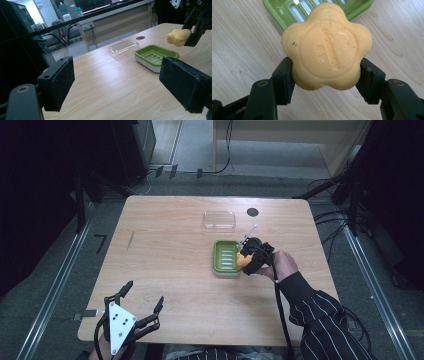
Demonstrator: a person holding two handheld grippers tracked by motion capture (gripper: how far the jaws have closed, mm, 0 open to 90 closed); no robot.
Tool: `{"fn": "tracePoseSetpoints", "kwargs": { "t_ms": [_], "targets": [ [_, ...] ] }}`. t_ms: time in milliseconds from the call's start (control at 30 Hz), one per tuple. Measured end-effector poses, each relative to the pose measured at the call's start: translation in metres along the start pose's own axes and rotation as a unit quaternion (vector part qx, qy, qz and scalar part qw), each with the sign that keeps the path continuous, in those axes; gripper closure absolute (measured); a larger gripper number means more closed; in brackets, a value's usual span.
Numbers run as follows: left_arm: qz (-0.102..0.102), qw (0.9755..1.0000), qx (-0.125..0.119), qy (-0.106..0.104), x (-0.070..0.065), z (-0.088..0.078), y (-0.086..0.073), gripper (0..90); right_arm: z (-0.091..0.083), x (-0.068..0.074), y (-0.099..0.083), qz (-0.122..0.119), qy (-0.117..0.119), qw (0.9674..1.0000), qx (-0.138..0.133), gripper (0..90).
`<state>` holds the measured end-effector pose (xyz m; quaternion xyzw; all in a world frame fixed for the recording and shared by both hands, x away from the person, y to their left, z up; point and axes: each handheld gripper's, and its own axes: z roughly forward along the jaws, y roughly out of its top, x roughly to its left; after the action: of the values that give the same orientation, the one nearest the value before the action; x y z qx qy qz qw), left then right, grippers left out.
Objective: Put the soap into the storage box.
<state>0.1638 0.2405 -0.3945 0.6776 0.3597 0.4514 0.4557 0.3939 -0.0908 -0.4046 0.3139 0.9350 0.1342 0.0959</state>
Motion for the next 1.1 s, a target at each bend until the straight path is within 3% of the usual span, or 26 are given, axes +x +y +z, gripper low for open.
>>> {"fn": "tracePoseSetpoints", "kwargs": {
  "t_ms": [1100],
  "targets": [
    [0.001, 1.0, 0.002, 0.0, 0.0, -0.001, 0.0, 13.0, 0.007, 0.001, 0.03, -0.017, 0.006, 0.9998, 0.01, 40.1]
  ]
}}
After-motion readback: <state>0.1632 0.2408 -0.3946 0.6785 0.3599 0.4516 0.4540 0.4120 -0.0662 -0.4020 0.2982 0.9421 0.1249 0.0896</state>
